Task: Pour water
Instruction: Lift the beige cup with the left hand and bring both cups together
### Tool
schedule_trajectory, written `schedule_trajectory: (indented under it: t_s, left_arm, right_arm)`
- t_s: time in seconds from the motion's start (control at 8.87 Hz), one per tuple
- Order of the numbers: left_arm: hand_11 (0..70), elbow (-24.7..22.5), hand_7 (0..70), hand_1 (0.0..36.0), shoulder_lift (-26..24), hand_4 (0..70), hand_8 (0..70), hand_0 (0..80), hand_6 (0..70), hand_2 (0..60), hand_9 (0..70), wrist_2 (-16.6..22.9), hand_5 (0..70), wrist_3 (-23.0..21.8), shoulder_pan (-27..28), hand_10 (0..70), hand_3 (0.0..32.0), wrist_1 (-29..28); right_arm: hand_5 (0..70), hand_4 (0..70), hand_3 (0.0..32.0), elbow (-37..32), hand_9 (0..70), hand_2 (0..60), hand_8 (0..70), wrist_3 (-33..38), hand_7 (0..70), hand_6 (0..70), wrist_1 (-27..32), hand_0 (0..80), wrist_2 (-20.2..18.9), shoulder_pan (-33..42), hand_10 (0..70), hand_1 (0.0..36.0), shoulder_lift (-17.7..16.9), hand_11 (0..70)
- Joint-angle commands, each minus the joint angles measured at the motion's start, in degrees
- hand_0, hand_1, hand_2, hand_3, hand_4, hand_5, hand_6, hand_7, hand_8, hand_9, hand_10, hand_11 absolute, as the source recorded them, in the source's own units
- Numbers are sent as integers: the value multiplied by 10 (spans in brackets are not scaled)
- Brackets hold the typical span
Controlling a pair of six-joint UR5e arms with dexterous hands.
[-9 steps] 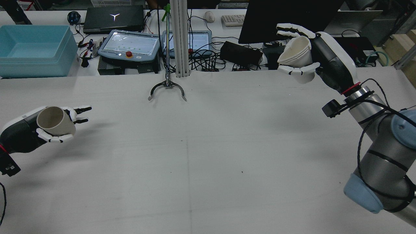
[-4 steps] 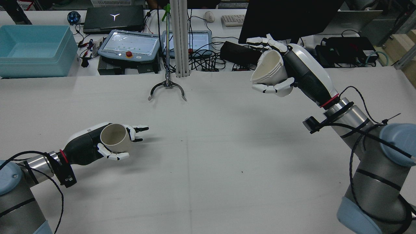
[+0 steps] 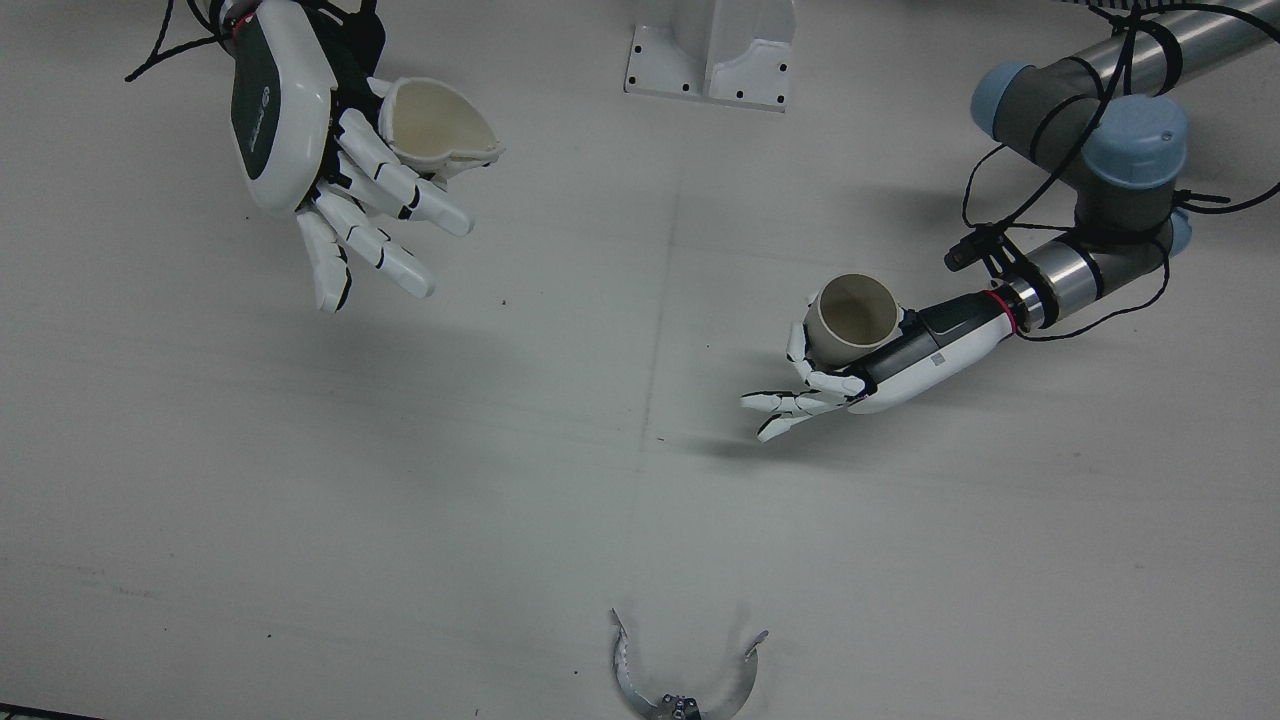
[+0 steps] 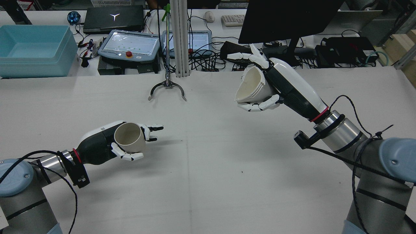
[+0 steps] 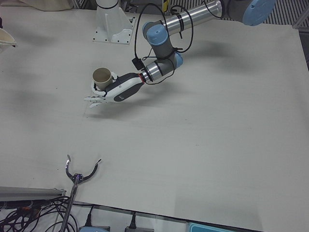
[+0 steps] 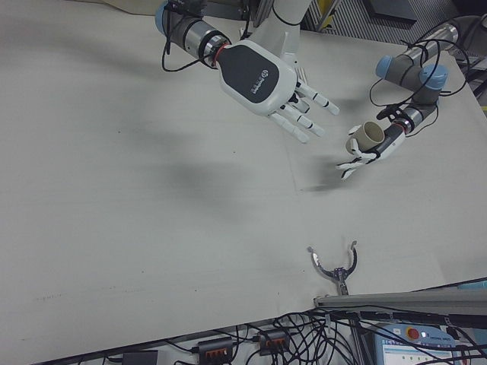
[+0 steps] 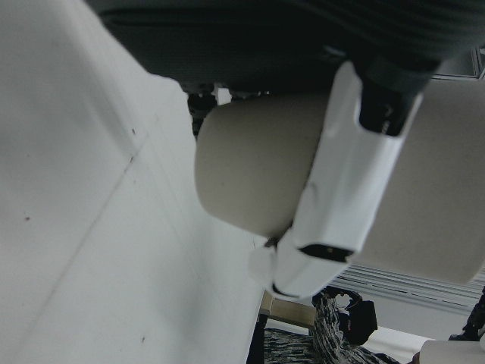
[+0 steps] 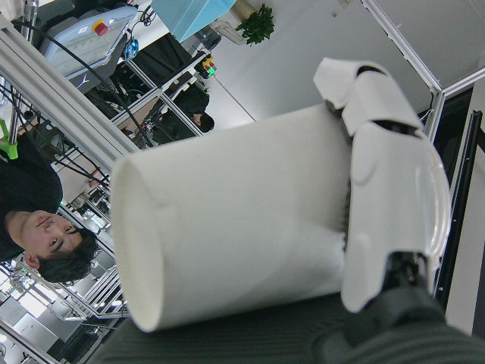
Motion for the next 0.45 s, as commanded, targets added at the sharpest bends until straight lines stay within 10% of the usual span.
schedule_trajectory:
  t_s: [0.0,0.34]
  left_arm:
    - [187,6,109,360,-53,700,81,800,216,600,19,-40,700,2,66,106,0,36]
    - [187,11,112,360,-59,700,84,800,220,600,23,-46,700,2,68,107,0,37]
  right_arm:
    - [172,100,0,6,100,329,144,-30,447,541,-14,712,0,-5,0,334,2,0]
    - [167,74,0,7,65,329,109,-85,397,464,-56,800,-16,-23,0,360,10,0]
